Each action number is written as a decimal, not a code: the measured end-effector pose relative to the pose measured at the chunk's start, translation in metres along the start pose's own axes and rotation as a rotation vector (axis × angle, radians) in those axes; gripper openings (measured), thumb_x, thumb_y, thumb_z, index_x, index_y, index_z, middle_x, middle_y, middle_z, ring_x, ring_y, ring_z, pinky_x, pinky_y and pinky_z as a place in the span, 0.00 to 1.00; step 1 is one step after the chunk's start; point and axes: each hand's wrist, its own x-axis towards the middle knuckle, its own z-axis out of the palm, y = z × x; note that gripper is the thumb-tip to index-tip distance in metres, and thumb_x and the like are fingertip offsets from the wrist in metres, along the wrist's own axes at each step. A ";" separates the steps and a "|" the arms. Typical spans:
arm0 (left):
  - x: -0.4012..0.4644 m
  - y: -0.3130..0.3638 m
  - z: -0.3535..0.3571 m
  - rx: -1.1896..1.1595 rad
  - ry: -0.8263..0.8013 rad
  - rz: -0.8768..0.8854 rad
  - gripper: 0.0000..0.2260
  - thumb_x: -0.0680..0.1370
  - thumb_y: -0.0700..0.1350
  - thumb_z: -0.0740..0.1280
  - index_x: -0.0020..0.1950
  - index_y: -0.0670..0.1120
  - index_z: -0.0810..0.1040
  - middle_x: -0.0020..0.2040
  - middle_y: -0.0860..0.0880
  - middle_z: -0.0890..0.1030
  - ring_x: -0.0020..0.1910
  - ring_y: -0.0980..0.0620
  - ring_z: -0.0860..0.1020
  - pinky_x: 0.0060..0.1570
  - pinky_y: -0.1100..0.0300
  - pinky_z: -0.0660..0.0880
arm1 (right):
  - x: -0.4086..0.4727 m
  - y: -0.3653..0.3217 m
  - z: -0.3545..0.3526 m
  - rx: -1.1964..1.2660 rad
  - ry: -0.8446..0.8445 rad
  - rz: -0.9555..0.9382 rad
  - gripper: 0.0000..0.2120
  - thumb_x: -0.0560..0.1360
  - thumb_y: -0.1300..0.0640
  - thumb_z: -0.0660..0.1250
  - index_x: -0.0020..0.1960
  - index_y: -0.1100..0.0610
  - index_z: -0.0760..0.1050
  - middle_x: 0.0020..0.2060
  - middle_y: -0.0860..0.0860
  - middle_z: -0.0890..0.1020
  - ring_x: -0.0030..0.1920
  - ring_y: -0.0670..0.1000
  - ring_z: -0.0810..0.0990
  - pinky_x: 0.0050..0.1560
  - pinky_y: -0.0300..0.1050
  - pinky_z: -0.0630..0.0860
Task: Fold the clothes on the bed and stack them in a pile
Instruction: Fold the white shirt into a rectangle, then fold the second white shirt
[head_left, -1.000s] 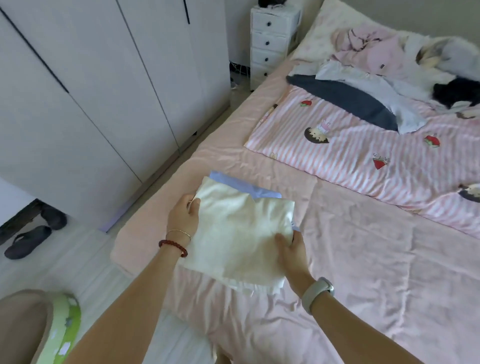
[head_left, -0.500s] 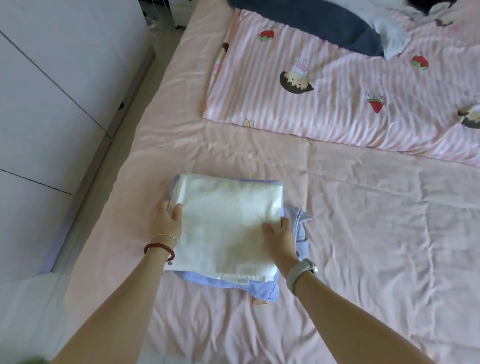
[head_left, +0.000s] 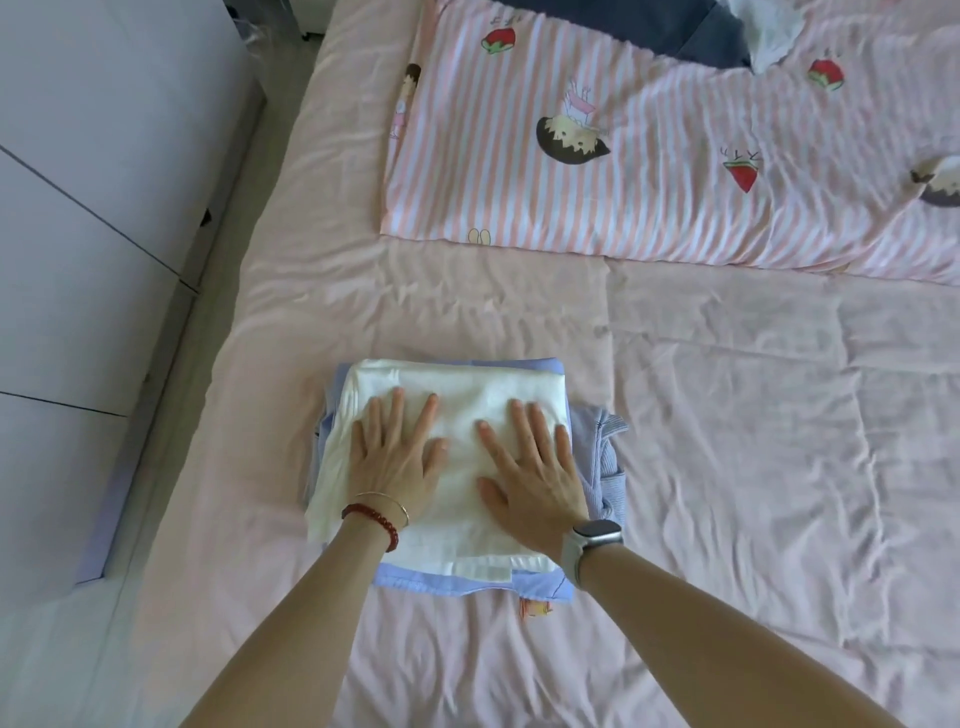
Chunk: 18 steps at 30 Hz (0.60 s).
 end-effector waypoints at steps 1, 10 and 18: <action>0.001 0.002 -0.003 -0.011 0.001 -0.001 0.26 0.80 0.58 0.50 0.76 0.58 0.46 0.77 0.46 0.43 0.76 0.44 0.41 0.72 0.45 0.44 | 0.001 0.001 -0.001 0.021 -0.007 -0.008 0.30 0.78 0.43 0.51 0.76 0.44 0.42 0.75 0.55 0.38 0.75 0.57 0.36 0.72 0.59 0.39; -0.067 0.094 -0.061 -0.212 0.340 0.024 0.23 0.74 0.43 0.68 0.68 0.41 0.70 0.72 0.39 0.65 0.72 0.36 0.60 0.67 0.36 0.56 | -0.099 0.050 -0.062 0.419 0.383 0.207 0.20 0.78 0.57 0.60 0.69 0.55 0.68 0.70 0.52 0.68 0.74 0.54 0.57 0.72 0.56 0.49; -0.157 0.282 -0.052 -0.179 0.269 0.365 0.15 0.72 0.43 0.67 0.55 0.38 0.80 0.54 0.38 0.80 0.54 0.37 0.78 0.54 0.42 0.72 | -0.310 0.199 -0.071 0.599 0.655 0.708 0.12 0.76 0.64 0.62 0.58 0.62 0.77 0.53 0.56 0.81 0.59 0.58 0.74 0.57 0.48 0.69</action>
